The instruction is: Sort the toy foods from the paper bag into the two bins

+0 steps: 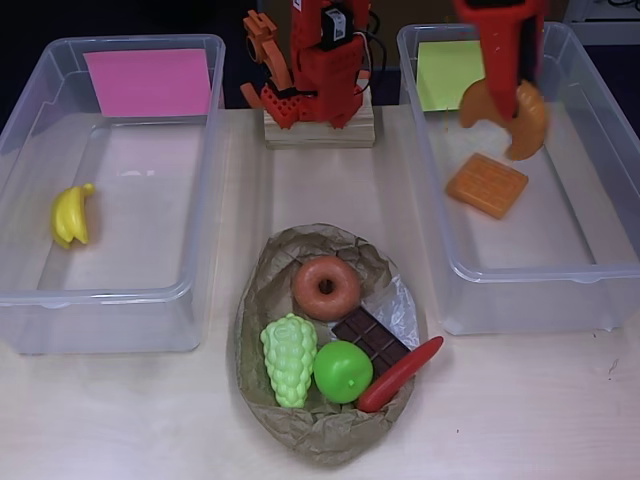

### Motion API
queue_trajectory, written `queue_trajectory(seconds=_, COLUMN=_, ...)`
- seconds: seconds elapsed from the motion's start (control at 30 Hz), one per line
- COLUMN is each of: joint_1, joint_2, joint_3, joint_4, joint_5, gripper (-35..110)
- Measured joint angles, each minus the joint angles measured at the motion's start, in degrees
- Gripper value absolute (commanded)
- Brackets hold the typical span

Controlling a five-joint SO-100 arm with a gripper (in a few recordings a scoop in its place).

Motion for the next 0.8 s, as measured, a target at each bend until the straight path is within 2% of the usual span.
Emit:
queue_trajectory(seconds=0.1, joint_1=-6.5, joint_2=1.76, joint_3=4.48, joint_4=-5.19, joint_5=9.05, gripper=2)
queue_trajectory(seconds=0.23, joint_1=-12.22, joint_2=4.83, joint_3=14.41, joint_4=-16.96, joint_5=20.39, gripper=4)
queue_trajectory(seconds=0.5, joint_1=-16.88, joint_2=16.35, joint_3=50.1, joint_4=-44.47, joint_5=35.95, gripper=5)
queue_trajectory(seconds=0.6, joint_1=-17.31, joint_2=18.46, joint_3=60.73, joint_4=-48.69, joint_5=39.9, gripper=7)
queue_trajectory(seconds=0.8, joint_1=-18.9, joint_2=19.69, joint_3=70.93, joint_4=-55.2, joint_5=45.88, gripper=20)
